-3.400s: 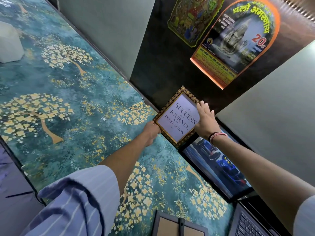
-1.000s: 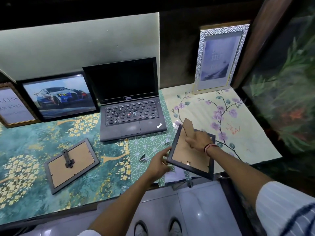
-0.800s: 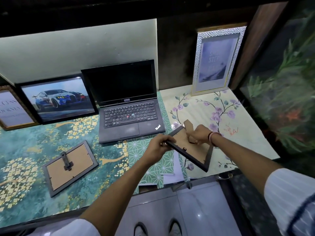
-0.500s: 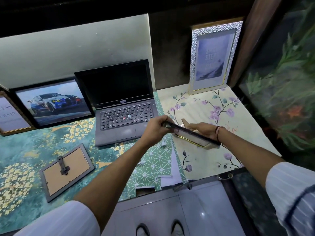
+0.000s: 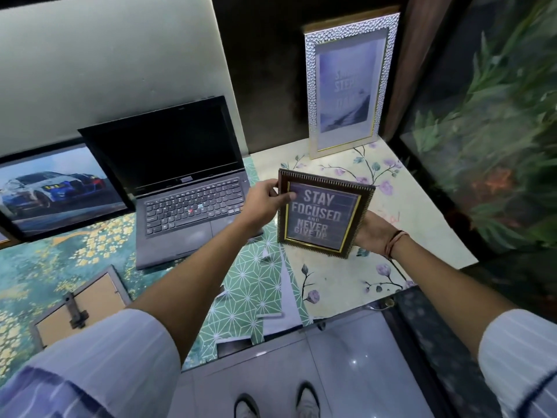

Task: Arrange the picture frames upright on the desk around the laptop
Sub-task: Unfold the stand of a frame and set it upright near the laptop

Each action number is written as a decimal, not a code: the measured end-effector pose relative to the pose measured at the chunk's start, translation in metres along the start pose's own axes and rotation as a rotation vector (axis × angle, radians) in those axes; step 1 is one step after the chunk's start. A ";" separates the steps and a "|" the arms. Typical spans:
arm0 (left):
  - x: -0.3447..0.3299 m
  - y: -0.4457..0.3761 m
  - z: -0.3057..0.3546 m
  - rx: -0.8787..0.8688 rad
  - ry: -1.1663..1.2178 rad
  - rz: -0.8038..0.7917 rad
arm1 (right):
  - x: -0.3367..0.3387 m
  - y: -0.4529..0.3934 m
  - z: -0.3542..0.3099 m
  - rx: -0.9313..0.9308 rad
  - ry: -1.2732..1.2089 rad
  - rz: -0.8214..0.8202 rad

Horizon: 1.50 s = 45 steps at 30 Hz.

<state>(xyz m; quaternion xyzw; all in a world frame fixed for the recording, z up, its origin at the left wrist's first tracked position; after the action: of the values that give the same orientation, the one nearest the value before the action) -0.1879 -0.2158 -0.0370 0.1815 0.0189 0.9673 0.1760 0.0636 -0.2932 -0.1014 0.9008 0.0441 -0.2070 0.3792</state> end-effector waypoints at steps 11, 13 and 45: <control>-0.020 0.005 -0.031 0.151 0.149 -0.130 | 0.026 0.011 0.037 0.138 0.087 0.011; -0.021 0.011 -0.037 0.164 0.145 -0.148 | 0.023 0.013 0.043 0.156 0.163 0.033; -0.034 0.014 -0.065 0.101 0.009 -0.030 | 0.012 0.013 0.048 0.318 0.226 0.276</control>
<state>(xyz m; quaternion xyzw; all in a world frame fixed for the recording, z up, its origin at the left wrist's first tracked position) -0.1867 -0.2391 -0.1078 0.1853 0.0713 0.9632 0.1812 0.0613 -0.3366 -0.1273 0.9641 -0.0705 -0.0554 0.2500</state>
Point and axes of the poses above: each hand's wrist, its own y-axis away from the middle knuckle, its own x-axis out of the back of the hand, z = x × y, the point moved 2 cm from there along -y, towards the middle knuckle, and after that the axes turned 7 degrees about -x, right-handed, at the moved point
